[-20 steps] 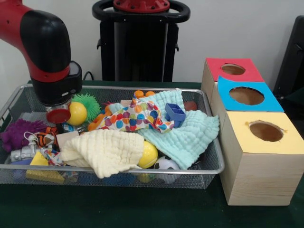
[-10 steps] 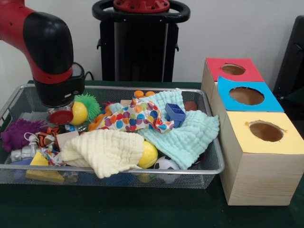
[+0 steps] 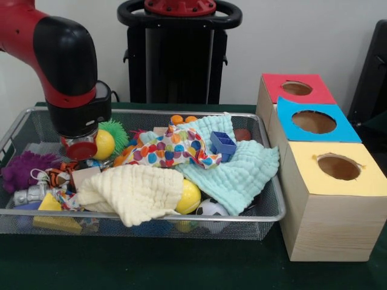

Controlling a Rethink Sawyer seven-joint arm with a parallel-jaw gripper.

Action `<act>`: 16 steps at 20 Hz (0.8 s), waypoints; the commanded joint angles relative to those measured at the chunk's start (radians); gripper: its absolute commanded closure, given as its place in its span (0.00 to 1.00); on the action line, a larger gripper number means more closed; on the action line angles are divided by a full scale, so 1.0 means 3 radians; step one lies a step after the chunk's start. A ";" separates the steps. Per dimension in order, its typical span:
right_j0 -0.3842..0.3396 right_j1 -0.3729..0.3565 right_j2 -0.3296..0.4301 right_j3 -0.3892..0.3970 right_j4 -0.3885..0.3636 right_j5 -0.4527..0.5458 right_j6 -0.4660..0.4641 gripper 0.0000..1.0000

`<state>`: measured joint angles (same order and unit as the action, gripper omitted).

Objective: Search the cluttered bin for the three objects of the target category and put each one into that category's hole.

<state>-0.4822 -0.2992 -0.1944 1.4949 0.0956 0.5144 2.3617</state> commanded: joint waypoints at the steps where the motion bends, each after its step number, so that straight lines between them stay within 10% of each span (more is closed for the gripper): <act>1: 0.0057 0.0172 0.0448 0.0110 0.0205 -0.0240 0.0435 0.00; 2: 0.0056 0.0172 0.0448 0.0109 0.0199 -0.0241 0.0423 1.00; 16: -0.0005 0.0111 0.0481 0.0161 0.0226 -0.0178 0.0324 1.00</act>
<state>-0.4813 -0.3165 -0.1911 1.4958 0.1184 0.5146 2.3617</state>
